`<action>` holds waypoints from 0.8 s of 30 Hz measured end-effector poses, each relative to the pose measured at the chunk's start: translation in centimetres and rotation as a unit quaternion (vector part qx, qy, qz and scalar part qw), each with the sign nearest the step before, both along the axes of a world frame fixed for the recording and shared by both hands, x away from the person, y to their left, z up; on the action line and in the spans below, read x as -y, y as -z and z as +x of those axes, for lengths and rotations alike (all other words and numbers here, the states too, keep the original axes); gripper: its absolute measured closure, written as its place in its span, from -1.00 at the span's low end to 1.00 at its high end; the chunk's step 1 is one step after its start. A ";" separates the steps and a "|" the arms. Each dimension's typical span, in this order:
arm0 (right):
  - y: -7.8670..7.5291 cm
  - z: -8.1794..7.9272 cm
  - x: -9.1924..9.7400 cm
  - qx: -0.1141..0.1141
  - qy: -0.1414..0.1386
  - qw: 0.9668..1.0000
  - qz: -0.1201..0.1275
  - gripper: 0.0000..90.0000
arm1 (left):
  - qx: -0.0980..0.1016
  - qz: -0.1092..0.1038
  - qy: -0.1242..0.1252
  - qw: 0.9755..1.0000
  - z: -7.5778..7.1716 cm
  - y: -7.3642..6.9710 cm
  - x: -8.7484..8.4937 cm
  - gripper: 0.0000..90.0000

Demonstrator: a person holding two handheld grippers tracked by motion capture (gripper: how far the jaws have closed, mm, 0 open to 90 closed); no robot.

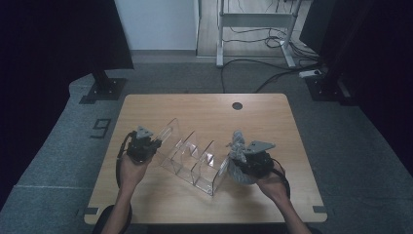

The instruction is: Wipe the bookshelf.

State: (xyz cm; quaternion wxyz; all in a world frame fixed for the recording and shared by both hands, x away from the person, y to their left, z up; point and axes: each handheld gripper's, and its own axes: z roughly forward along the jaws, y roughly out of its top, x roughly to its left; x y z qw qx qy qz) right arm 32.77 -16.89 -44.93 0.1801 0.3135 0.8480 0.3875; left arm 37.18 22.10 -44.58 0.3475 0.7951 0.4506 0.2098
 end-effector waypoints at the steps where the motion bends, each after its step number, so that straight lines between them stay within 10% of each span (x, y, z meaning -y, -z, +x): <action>1: 0.0 -0.1 0.0 0.000 -0.001 1.000 0.001 0.48 | 0.000 0.000 0.000 1.000 0.0 0.0 0.0 0.89; 24: -0.2 -3.3 -1.8 -0.006 -0.057 0.998 0.016 0.48 | -0.002 0.009 -0.005 1.000 0.0 0.0 0.2 0.88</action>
